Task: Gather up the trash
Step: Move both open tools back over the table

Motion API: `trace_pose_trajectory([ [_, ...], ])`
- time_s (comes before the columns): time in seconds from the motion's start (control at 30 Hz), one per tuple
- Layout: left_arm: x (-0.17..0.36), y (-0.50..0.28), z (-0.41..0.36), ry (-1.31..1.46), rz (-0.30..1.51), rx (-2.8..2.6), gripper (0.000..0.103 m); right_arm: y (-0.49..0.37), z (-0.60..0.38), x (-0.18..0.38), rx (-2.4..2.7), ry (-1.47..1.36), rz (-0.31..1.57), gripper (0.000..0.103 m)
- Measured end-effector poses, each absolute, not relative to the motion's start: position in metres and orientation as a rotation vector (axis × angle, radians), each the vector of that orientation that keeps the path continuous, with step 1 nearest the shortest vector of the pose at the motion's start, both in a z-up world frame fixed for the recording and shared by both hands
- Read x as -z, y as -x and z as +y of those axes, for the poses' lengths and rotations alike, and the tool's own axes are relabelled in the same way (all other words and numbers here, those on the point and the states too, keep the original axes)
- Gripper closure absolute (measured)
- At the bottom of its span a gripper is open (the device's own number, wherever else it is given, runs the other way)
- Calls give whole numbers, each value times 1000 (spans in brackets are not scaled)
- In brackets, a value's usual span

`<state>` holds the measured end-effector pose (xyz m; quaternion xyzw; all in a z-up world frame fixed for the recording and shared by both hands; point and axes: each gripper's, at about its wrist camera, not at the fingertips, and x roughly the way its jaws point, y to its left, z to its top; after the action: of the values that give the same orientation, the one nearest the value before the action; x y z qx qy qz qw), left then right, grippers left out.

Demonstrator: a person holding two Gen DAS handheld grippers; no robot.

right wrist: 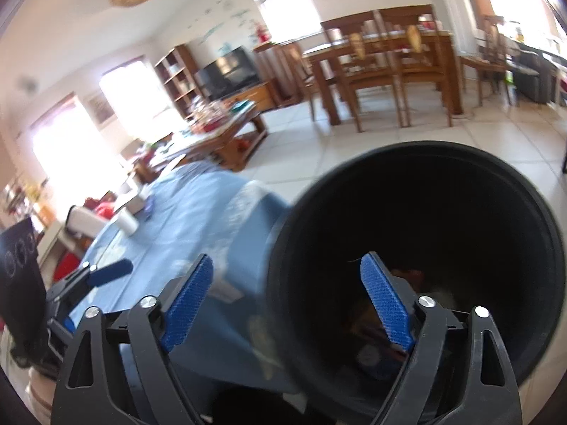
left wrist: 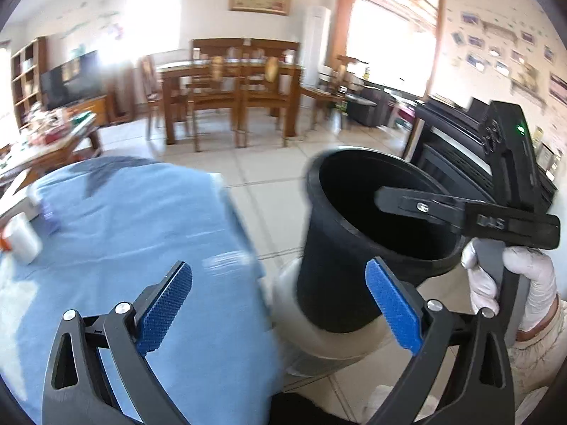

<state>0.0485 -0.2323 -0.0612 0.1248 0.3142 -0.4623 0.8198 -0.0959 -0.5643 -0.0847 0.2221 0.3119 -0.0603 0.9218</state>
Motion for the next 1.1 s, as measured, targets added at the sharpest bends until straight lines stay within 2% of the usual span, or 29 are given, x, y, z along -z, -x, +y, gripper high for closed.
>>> trace_pose_trajectory([
  [0.5, 53, -120, -92, -131, 686, 731, 5, -17, -416, 72, -125, -246, 774, 6],
  [0.87, 50, -183, -30, -166, 684, 648, 5, -103, -330, 67, -234, -134, 809, 6],
  [1.1, 50, -254, -12, -238, 694, 625, 5, -161, -295, 70, -273, -68, 800, 6],
])
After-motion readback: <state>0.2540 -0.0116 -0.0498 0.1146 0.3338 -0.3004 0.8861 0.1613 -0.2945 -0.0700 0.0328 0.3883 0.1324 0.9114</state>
